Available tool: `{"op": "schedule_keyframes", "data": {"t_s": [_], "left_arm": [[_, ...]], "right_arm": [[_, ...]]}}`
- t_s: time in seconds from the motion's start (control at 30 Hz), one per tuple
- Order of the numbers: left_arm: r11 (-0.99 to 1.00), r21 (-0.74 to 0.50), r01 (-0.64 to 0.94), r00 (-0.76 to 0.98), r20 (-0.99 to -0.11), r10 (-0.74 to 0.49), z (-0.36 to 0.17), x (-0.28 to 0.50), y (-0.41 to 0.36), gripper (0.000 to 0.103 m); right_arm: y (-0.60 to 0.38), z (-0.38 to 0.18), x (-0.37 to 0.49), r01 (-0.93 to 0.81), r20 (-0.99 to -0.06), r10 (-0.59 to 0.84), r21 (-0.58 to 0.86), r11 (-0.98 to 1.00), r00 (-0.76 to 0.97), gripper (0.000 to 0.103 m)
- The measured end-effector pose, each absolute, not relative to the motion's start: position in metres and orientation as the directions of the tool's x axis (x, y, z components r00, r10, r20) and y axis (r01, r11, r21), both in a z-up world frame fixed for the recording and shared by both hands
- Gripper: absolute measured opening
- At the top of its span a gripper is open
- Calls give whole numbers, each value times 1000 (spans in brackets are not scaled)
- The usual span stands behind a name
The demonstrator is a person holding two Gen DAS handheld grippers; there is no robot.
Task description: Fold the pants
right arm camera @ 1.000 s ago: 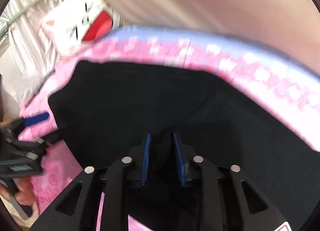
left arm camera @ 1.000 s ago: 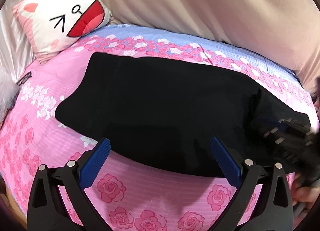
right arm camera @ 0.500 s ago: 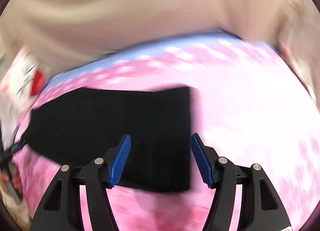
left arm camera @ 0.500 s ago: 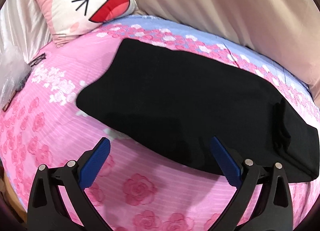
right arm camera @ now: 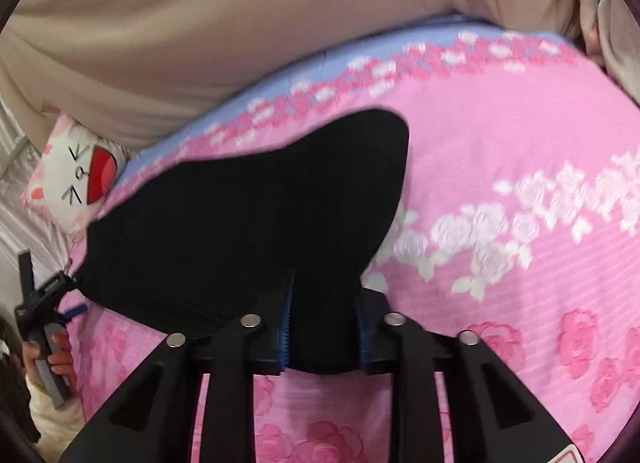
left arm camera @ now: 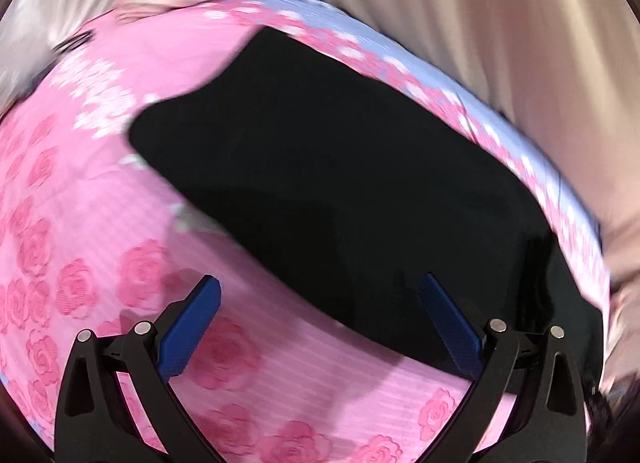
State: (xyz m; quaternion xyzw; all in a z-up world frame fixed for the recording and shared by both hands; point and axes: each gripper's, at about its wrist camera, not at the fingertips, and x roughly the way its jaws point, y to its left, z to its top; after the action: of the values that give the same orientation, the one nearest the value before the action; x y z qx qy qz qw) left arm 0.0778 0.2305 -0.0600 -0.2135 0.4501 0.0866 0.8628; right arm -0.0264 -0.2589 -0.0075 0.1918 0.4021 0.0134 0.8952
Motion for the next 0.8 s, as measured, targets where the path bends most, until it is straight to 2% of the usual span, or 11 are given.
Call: {"op": "schedule_keyframes", "data": {"t_s": [0.13, 0.37, 0.47, 0.5, 0.57, 0.6, 0.63, 0.7, 0.77, 0.8], "left_arm": [[879, -277, -387, 609, -793, 18, -45, 69, 247, 98], [921, -221, -322, 615, -788, 26, -37, 74, 226, 98], [940, -230, -253, 607, -794, -31, -37, 79, 208, 98], [945, -228, -235, 606, -794, -41, -37, 79, 201, 98], [956, -222, -192, 607, -792, -62, -39, 79, 183, 98], [959, -218, -181, 611, -789, -64, -41, 78, 177, 98], [967, -198, -163, 613, -788, -58, -43, 78, 167, 98], [979, -138, -149, 610, -792, -19, -48, 82, 150, 98], [986, -66, -154, 602, -797, 41, -50, 86, 136, 98], [986, -53, -156, 605, -794, 53, -50, 88, 135, 98]], "right_arm": [[-287, 6, -38, 172, -704, 133, 345, 923, 698, 15], [-314, 13, -55, 223, -731, 33, 250, 942, 682, 14], [-350, 27, -72, 319, -726, -87, 189, 929, 683, 14], [-362, 30, -79, 366, -727, -152, 145, 919, 670, 9], [-383, 28, -89, 421, -751, -231, 69, 904, 619, 6], [-396, 23, -94, 456, -758, -285, 18, 890, 586, 0], [-407, 18, -100, 501, -765, -338, -22, 865, 548, 0], [-407, 26, -113, 505, -754, -306, 39, 862, 581, 9], [-369, 47, -115, 367, -694, -227, 58, 929, 683, 12], [-350, 52, -109, 301, -687, -181, 57, 952, 704, 32]]}}
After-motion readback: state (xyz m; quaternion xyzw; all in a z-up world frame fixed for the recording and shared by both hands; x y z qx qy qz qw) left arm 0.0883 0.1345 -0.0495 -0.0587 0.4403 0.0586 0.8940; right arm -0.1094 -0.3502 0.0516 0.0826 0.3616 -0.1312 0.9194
